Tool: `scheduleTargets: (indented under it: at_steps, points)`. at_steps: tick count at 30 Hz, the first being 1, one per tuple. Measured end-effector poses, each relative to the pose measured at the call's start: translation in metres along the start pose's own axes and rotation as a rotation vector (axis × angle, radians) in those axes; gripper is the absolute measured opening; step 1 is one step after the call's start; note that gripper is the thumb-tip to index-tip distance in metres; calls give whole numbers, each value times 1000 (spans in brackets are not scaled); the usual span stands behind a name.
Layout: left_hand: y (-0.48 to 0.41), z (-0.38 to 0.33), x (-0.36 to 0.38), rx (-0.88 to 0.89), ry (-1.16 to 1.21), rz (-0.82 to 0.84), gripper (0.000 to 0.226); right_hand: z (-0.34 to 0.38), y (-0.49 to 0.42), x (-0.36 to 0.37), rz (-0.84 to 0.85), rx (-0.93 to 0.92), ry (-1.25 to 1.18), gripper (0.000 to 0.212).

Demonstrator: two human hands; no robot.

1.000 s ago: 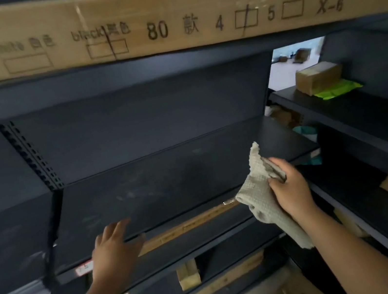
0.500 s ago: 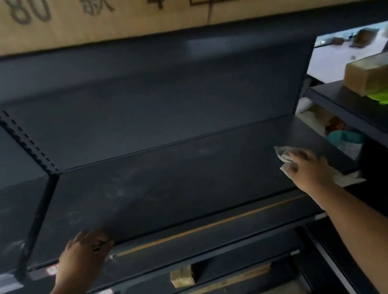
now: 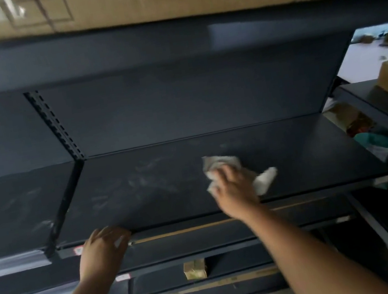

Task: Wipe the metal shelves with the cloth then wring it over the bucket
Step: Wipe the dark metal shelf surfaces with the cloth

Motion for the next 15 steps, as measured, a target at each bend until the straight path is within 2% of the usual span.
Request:
scheduleTargets:
  at_steps: [4, 7, 9, 11, 13, 15]
  points:
    - [5, -4, -4, 86, 7, -42, 35, 129, -39, 29, 34, -112, -195, 42]
    - [3, -3, -7, 64, 19, -55, 35, 161, -54, 43, 105, -129, -326, 50]
    - [1, 0, -6, 31, 28, -40, 33, 148, -58, 35, 19, -83, -435, 53]
    - [0, 2, -4, 16, 28, -25, 30, 107, -51, 0, -241, -24, -452, 51]
    - [-1, 5, -1, -3, 26, 0, 30, 43, -31, -41, -454, 24, -342, 51]
    - [-2, 8, 2, -32, 16, 30, 26, -41, -3, -72, -467, 137, -130, 54]
Point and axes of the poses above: each hand's wrist, its own y-axis away from the middle knuckle, its own x-axis out of the palm, z = x × y, the point moved 9 cm from there along -y, towards the middle knuckle, and after that the axes turned 12 degrees about -x, right-handed, at the moved point
